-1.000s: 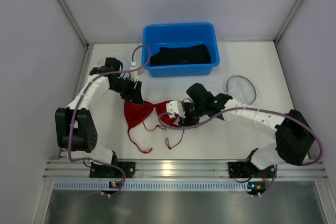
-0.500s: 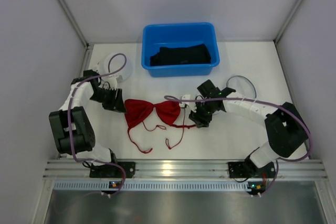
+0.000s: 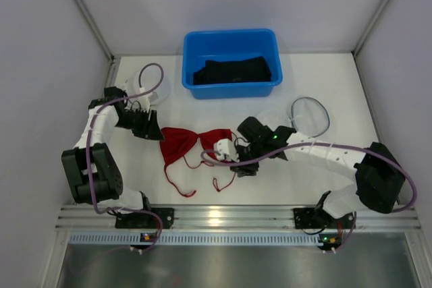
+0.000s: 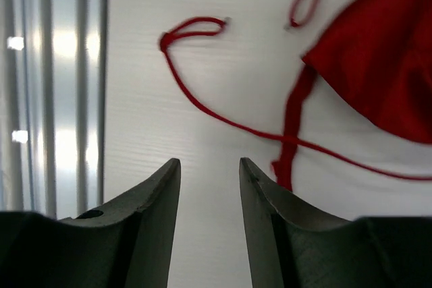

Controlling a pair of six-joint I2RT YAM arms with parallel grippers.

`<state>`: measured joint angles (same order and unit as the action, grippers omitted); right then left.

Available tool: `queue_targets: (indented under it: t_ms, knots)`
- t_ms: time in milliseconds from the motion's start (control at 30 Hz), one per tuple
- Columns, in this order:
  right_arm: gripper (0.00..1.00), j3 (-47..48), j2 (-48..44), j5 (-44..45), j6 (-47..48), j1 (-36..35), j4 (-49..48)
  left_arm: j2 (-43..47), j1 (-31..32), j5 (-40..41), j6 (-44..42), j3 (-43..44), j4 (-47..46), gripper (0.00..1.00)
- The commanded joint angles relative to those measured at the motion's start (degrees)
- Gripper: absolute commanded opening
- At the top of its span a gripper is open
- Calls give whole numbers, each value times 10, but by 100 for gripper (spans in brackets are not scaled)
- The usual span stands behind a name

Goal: Place the bra in the laundry bag and zip it closed
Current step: Adjust the bra at the center of the board.

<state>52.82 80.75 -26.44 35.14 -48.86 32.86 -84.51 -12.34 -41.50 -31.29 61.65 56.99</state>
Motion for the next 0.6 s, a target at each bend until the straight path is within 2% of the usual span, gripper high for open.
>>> queue_targets:
  t_ms: [0,200,400,500,567]
  knots:
    - [41,36,60,6,0,-100,-21,-24,-2,-65,29,41,2,44]
    - [45,84,159,59,15,-164,-41,-36,-8,-72,38,68,2,44]
    - [44,103,201,72,34,-185,-53,-29,-14,-64,19,55,3,45]
    - [36,105,215,86,44,-196,-55,-36,-17,-69,16,55,2,45]
    - [23,108,220,95,47,-198,-57,-37,-19,-71,16,58,2,45]
